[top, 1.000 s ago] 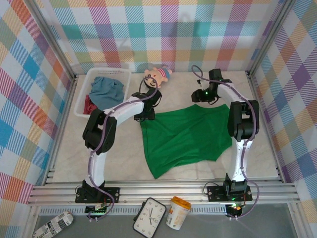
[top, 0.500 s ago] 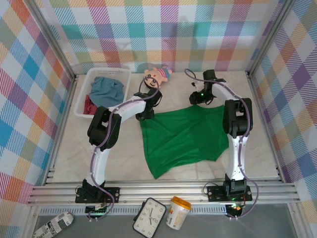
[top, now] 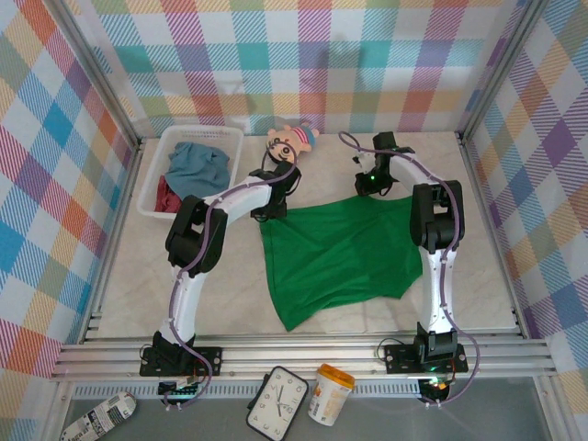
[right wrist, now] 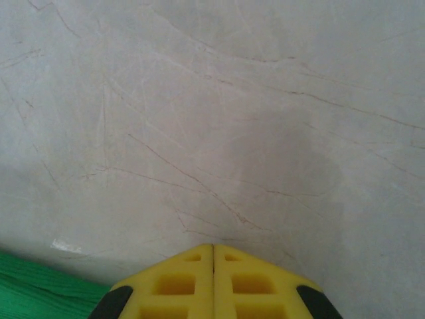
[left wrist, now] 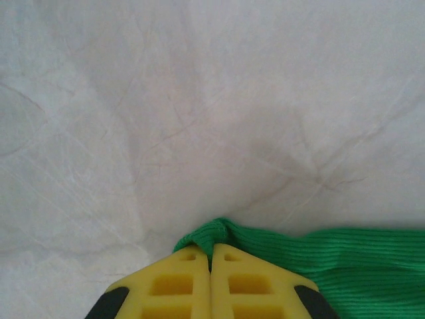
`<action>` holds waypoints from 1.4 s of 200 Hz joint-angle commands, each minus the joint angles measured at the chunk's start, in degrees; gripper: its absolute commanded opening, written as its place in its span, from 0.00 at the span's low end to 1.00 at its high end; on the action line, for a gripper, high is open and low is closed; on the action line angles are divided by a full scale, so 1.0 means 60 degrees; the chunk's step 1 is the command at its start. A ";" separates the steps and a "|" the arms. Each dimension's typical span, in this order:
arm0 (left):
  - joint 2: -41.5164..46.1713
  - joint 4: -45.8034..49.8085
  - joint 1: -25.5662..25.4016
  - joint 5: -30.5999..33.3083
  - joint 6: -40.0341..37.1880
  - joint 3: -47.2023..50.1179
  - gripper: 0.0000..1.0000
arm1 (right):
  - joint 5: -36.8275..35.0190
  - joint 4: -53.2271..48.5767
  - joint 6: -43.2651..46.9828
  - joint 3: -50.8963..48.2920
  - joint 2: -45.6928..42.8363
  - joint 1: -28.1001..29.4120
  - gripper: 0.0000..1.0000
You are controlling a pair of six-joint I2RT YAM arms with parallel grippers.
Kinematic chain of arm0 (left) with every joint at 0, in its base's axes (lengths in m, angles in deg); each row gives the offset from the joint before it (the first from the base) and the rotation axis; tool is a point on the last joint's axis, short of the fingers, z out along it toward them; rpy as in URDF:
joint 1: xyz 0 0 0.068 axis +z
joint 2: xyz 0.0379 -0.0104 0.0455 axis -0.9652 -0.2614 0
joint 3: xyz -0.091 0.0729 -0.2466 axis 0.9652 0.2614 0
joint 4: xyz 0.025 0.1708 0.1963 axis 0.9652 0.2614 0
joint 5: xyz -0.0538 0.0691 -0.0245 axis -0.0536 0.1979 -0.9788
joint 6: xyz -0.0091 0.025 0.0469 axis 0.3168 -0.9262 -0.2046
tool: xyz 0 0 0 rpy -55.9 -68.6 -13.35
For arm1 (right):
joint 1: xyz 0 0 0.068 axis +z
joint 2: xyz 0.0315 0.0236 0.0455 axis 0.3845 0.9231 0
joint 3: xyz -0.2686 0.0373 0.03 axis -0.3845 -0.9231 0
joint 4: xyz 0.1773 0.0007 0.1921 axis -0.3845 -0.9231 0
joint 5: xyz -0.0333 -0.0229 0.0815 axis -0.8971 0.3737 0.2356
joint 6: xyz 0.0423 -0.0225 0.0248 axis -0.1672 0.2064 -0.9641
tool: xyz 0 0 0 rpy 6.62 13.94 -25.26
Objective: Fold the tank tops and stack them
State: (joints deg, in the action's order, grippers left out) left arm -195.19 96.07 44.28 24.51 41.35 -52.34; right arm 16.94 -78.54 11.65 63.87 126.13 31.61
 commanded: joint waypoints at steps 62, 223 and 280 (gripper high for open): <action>-0.0644 0.0124 0.0186 0.0168 -0.1181 -0.1659 0.02 | 0.0291 0.0708 -0.0821 0.0459 -0.0332 -0.0622 0.02; -0.0378 -0.0582 0.0462 -0.2157 -0.2434 -0.2546 0.01 | 0.1978 0.1733 -0.1740 -0.1347 -0.2189 -0.1382 0.02; 0.1140 -0.1215 0.0328 -0.2556 -0.2239 -0.0521 0.01 | 0.1682 0.2262 -0.1814 -0.3368 -0.3411 -0.1445 0.03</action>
State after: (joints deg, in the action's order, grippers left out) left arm -195.95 91.54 46.84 11.59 27.84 -59.86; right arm 26.82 -67.48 1.87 48.11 108.80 23.32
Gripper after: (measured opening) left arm 0.047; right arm 0.066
